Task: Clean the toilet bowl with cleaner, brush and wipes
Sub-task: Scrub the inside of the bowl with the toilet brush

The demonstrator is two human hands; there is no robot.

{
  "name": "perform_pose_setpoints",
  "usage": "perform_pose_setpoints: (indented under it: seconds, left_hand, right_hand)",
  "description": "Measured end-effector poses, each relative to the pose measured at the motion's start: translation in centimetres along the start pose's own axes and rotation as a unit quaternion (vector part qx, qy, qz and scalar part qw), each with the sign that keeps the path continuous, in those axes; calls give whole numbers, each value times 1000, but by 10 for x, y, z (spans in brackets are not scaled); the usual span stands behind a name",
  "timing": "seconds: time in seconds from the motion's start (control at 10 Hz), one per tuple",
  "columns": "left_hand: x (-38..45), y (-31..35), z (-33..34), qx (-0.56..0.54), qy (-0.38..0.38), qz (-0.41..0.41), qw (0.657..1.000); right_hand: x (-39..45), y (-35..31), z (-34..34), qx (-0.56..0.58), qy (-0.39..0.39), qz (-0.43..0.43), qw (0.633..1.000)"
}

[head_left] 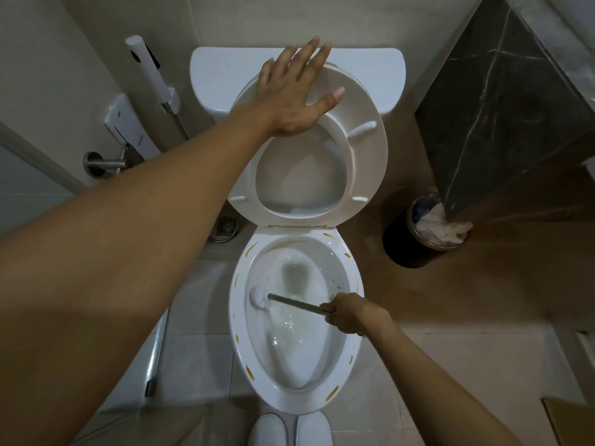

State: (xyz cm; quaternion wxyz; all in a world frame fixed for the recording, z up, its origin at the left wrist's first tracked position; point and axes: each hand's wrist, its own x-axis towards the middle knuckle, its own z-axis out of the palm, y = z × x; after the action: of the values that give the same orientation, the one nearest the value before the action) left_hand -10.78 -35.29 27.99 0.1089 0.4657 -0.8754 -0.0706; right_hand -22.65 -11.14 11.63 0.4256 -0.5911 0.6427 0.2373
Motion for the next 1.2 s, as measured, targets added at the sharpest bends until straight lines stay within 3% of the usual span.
perform_pose_setpoints:
  seconds: [0.1,0.2,0.4,0.6,0.8,0.9,1.1,1.2]
  left_hand:
    - [0,-1,1,0,2,0,1000]
    - [0,-1,2,2,4,1,1000]
    - [1,-1,2,2,3,0,1000]
    - [0,-1,2,9,3,5,1000]
    - [0,-1,2,6,1,5,1000]
    - [0,-1,1,6,-1,5,1000]
    - [0,-3,2,11,-1,9,1000]
    - [0,-2,2,7,0,10,1000]
  right_hand:
    - [-5,2,-3,8,-50,7,999]
    - [-10,2,-9,-56,-92,28,994]
    - [2,-4,-2,-62,-8,-3,998]
    - [-8,2,-11,-64,-75,14,995]
    - [2,-4,-9,-91,-21,16,995]
    - [3,-5,-5,-28,6,-1,1000]
    - [-3,5,-10,-42,-65,16,997]
    - [-2,6,-8,-29,-30,8,999]
